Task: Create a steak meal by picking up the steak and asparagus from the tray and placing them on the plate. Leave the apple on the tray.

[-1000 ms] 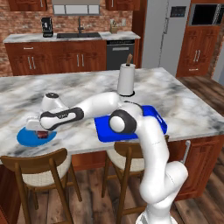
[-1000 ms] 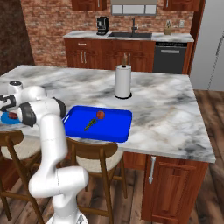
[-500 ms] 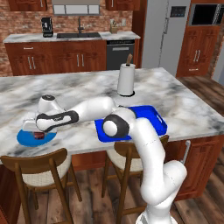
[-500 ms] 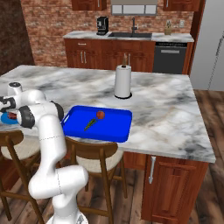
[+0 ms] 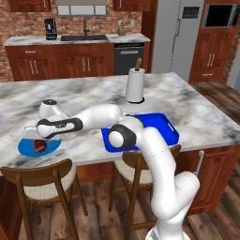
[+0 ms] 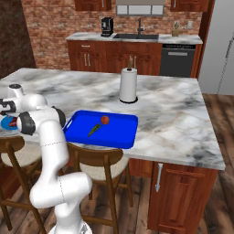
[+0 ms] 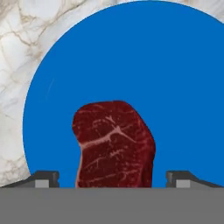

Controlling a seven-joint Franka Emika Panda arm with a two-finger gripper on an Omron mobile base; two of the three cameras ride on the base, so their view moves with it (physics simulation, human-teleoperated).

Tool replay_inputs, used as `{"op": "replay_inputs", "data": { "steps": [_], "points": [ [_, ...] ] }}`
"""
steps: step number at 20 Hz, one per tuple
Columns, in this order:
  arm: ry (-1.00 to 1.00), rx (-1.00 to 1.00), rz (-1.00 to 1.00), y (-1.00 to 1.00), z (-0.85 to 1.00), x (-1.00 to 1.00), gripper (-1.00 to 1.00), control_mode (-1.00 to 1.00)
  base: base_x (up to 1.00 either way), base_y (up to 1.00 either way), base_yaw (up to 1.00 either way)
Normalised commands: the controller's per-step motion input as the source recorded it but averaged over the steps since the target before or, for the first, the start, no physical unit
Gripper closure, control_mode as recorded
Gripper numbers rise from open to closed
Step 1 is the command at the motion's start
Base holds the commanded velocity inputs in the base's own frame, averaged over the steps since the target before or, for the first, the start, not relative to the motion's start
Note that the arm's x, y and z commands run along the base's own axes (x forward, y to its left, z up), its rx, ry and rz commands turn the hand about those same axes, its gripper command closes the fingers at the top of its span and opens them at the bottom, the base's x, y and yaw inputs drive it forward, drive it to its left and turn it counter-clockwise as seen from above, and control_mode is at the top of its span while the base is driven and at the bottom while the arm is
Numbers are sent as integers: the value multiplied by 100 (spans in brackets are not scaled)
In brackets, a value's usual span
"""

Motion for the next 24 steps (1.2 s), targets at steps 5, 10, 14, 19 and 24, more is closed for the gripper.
{"op": "replay_inputs", "data": {
  "steps": [5, 10, 14, 19, 24],
  "points": [
    [-8, 0, 0, -9, 3, -1, -100, -100, 0, 0, 0],
    [-10, 0, -5, -62, 24, -26, -100, -100, 0, 0, 0],
    [-8, 0, -6, -88, 37, -44, -100, -100, 0, 0, 0],
    [-15, 0, -2, -82, 66, -60, -100, -100, 0, 0, 0],
    [-10, 0, 0, -87, 80, -45, -100, -100, 0, 0, 0]
  ]
}}
